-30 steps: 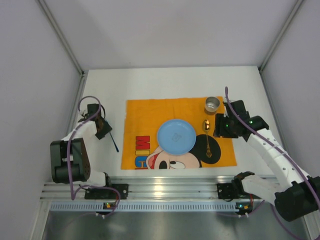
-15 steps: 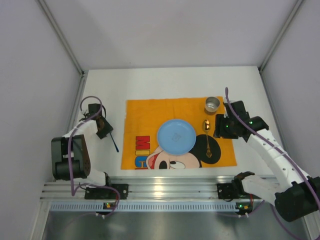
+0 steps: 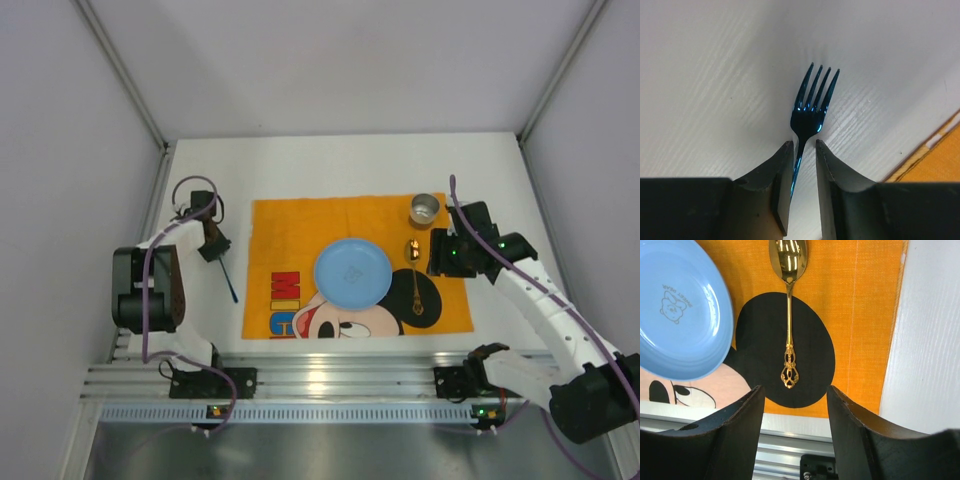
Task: Set the dinner table for one person
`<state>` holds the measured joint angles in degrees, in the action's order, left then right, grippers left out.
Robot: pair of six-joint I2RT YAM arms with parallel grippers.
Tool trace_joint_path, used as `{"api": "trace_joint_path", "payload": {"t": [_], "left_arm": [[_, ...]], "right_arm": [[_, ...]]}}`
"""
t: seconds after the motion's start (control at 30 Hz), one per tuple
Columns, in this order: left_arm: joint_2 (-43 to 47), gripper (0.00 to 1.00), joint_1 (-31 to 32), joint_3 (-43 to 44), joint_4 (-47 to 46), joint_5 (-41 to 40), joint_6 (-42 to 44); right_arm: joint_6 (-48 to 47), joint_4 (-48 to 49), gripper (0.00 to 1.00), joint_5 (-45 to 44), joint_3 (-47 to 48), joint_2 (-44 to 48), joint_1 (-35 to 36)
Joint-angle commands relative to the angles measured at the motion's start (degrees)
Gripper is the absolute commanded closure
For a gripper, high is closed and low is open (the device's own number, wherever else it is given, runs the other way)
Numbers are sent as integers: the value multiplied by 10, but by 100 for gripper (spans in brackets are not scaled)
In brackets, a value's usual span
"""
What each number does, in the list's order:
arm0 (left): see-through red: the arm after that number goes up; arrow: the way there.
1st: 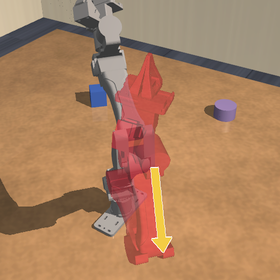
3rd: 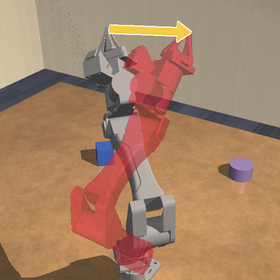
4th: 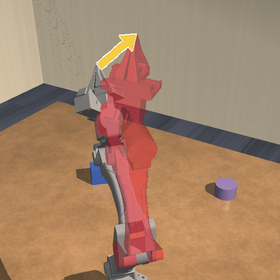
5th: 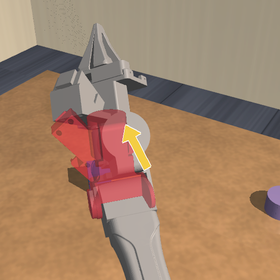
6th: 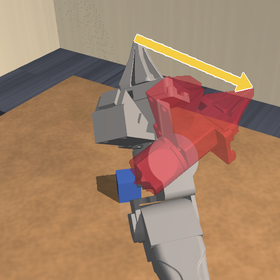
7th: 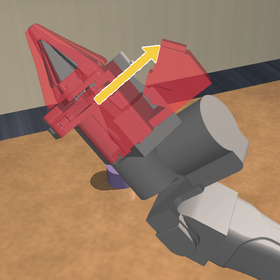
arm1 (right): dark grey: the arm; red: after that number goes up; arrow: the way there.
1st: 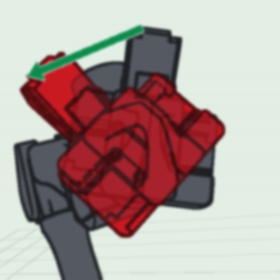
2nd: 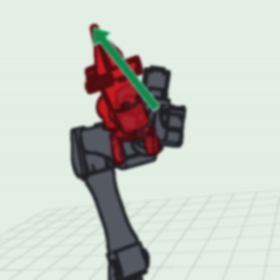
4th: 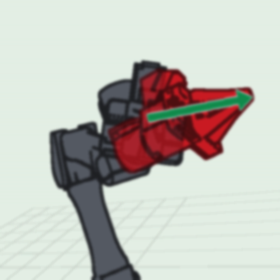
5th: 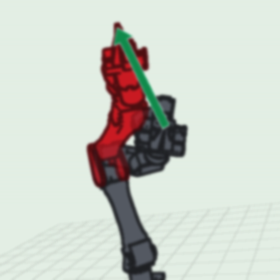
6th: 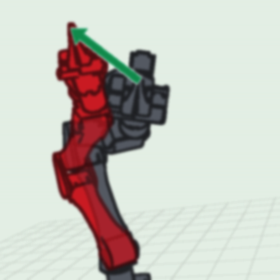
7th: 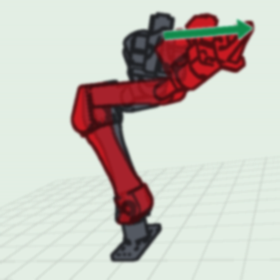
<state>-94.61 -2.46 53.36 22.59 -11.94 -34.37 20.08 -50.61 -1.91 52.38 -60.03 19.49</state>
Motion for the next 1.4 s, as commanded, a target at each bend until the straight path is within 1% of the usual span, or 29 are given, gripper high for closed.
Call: {"api": "trace_joint_path", "payload": {"t": [0.0,0.03,0.07,0.17,0.27,0.3,0.33,0.43,0.53,0.67,0.73,0.77,0.83,0.9,0.97,1.07,1.1,1.17,1.2,1.23,1.27,1.3,1.33,1.37], "left_arm": [[-36,70,1,9,67,-62,0],[-37,71,1,9,69,-64,1],[-41,75,1,8,71,-64,2],[-53,79,2,8,68,-53,11],[-75,89,1,15,64,-29,26],[-81,98,2,18,62,-15,34],[-92,100,1,21,63,-12,37],[-95,100,2,29,67,-7,40],[-67,100,2,43,72,-7,44],[-27,100,3,85,101,-47,66],[-15,100,3,120,112,-66,76],[-13,100,3,145,125,-82,85],[-3,100,3,167,135,-88,88],[18,100,5,185,135,-63,91],[37,100,15,190,125,-47,100],[78,100,56,188,105,-15,111],[91,100,85,185,100,2,113],[94,100,122,184,97,10,118],[94,100,165,183,99,10,118],[89,100,184,180,101,14,118],[87,100,205,176,106,11,110],[80,100,238,159,105,13,100],[77,100,249,149,103,35,88],[76,100,257,119,78,56,66]], "right_arm": [[-7,4,46,2,1,5,7],[-7,6,47,2,2,4,7],[-8,6,46,2,2,4,7],[-10,7,46,3,2,1,7],[-11,8,46,7,3,-3,7],[-12,8,47,6,3,-3,7],[-12,8,46,8,3,-4,7],[-14,8,47,10,3,-6,7],[-14,10,47,12,4,-5,7],[-14,13,47,16,3,-4,8],[-13,15,45,16,2,-4,8],[-13,16,39,16,3,-6,7],[-11,15,30,16,9,-7,7],[-12,15,22,16,14,-9,6],[-11,15,21,16,18,-9,7],[-9,15,20,30,26,-3,7],[-7,16,18,30,31,-1,7],[-6,14,16,29,34,8,8],[-1,11,14,29,36,11,7],[0,10,13,28,38,17,7],[3,8,13,27,37,20,7],[8,4,12,27,39,29,8],[10,1,12,28,39,35,7],[13,-2,12,28,39,40,7]]}}
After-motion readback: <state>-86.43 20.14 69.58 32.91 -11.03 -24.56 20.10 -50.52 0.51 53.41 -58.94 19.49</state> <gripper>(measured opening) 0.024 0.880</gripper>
